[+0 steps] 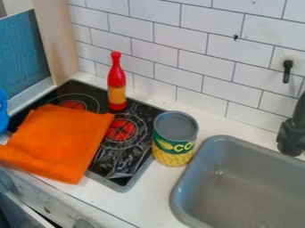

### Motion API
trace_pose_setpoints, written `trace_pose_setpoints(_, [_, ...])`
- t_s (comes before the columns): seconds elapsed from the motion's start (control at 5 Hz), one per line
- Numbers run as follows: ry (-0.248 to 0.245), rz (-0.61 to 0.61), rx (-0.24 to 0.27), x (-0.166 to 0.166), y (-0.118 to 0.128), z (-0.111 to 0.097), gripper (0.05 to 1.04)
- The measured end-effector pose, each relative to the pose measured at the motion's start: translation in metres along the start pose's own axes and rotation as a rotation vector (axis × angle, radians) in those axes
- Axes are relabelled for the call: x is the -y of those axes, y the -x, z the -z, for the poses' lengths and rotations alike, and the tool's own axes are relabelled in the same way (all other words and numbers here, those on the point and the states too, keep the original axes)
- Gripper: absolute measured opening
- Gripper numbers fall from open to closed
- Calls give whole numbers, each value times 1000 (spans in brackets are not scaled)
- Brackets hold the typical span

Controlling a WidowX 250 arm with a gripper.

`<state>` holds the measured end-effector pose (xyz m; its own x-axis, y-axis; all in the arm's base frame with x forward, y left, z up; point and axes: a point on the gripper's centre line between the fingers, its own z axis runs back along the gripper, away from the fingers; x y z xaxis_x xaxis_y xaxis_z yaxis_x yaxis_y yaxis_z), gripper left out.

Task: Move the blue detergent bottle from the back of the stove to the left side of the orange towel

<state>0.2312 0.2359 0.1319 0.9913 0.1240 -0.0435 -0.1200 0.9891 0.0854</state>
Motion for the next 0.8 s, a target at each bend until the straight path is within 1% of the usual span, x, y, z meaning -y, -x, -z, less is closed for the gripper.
trace_pose_setpoints(0.2, [21,-6,20,-3,0,1,498])
trace_pose_setpoints(0.4, [22,7,40,-3,-3,1,573])
trace_pose_setpoints(0.8, [45,21,19,0,-2,10,1009])
